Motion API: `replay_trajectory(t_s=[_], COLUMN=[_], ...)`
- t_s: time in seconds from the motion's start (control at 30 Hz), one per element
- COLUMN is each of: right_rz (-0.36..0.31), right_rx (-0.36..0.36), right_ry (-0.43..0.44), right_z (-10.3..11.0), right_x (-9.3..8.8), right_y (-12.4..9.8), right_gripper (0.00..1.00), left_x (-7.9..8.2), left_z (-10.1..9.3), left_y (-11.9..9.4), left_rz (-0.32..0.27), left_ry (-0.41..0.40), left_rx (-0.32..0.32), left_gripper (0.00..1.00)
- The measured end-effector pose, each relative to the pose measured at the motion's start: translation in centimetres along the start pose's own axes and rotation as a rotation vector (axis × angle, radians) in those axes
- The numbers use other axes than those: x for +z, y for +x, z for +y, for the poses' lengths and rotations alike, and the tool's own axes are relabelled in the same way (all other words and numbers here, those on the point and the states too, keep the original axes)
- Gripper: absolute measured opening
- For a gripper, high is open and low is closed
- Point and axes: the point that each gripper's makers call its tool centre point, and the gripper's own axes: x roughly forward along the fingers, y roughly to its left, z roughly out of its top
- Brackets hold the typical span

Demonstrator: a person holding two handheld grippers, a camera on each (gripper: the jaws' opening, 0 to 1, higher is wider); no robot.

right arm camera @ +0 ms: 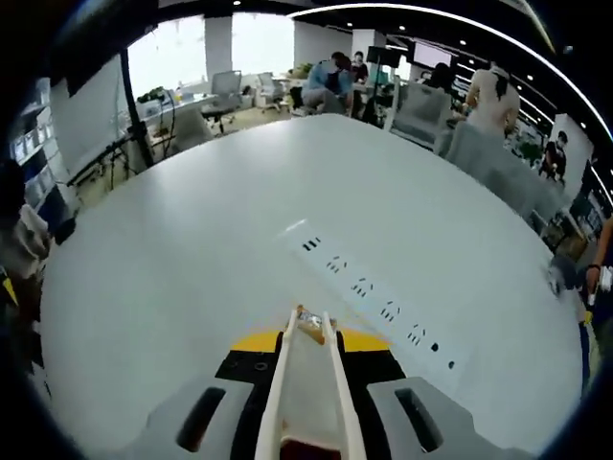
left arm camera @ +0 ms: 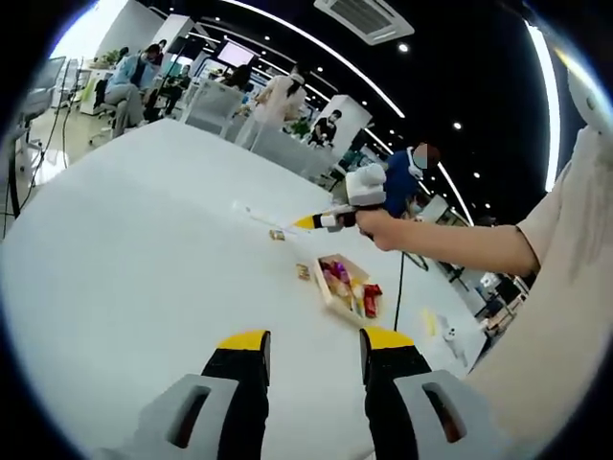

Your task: Place the target food into the container with the food tongs after gripping and lifting it, then release it inside without dropping or visibly crushing the food.

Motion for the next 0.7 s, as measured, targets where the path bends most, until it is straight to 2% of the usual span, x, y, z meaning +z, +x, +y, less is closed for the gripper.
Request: replay_trajectory(t_s=[0.27, 0.3, 0.4, 0.5, 0.7], right_rz=[0.042, 0.061, 0.087, 0.098, 0.114], right_rx=[0.026, 0.027, 0.018, 0.035, 0.122], right_ry=[-0.104, -0.171, -0.287, -0.322, -0.4], right_z=[-0.1, -0.3, -1.3, -1.6, -0.8], right_x=[-0.5, -0.7, -0.9, -1.2, -1.4], right_y=[1.5, 1.9, 2.8, 3.3, 3.8], right_gripper=[0.21, 0.21, 0.22, 0.22, 0.23], left_x=[0.1, 0.1, 0.1, 0.0, -0.4], left_z=[0.8, 0.8, 1.0, 1.0, 1.0], left_y=[0.5, 0.6, 1.0, 1.2, 1.5], left_rz=[-0.004, -0.003, 0.003, 0.011, 0.019], left_ry=[-0.02, -0.022, -0.025, -0.028, -0.034], left_rx=[0.014, 0.013, 0.01, 0.01, 0.013], left_gripper=[0.37, 0.37, 0.37, 0.37, 0.37])
